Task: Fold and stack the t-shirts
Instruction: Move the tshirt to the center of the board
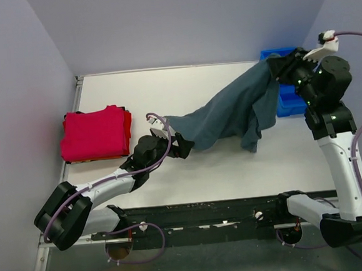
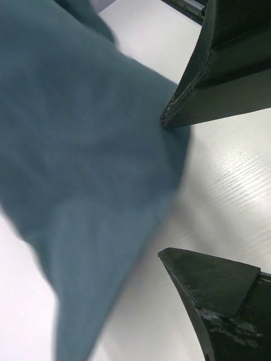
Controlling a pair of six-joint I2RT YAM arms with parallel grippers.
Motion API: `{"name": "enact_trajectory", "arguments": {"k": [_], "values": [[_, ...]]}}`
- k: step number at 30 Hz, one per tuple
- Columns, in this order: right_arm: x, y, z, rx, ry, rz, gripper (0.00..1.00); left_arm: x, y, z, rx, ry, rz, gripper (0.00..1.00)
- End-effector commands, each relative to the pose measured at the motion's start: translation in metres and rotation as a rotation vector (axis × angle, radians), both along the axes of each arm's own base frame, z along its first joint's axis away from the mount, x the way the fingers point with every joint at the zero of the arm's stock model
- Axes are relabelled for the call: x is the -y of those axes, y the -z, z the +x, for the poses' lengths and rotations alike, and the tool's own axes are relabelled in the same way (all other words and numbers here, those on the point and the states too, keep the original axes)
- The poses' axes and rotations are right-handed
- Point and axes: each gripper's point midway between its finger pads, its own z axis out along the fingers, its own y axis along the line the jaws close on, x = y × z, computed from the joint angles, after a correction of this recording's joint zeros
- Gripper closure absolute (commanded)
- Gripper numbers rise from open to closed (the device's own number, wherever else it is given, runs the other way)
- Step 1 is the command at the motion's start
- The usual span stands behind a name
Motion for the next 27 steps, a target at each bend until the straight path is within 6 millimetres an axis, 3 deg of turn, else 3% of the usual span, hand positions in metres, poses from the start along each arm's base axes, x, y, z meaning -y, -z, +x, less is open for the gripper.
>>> {"name": "enact_trajectory", "arguments": {"k": [1,2,5,9,15,21,27], "values": [[0.004,0.124,0.014,-0.275,0.041,0.014,0.30,-0.003,-0.007,0.004,0.029,-0.021,0.008,0.01],[0.004,0.150,0.012,-0.320,0.046,0.010,0.22,-0.002,-0.005,0.004,0.022,-0.018,0.012,0.01],[0.005,0.204,0.001,-0.396,0.041,-0.016,0.22,0.000,0.003,0.007,-0.006,-0.024,0.029,0.01],[0.023,0.251,-0.017,-0.455,0.124,-0.060,0.23,-0.004,0.015,0.015,-0.047,-0.067,0.075,0.03],[0.019,0.294,-0.049,-0.517,0.111,0.002,0.25,-0.039,0.024,0.040,-0.097,-0.325,0.145,0.05],[0.005,0.339,-0.085,-0.727,0.092,0.122,0.30,-0.083,0.032,0.066,-0.244,-0.566,0.118,0.07],[-0.010,0.371,-0.110,-0.884,0.028,0.176,0.32,-0.096,0.052,0.085,-0.373,-0.634,0.069,0.13]]}}
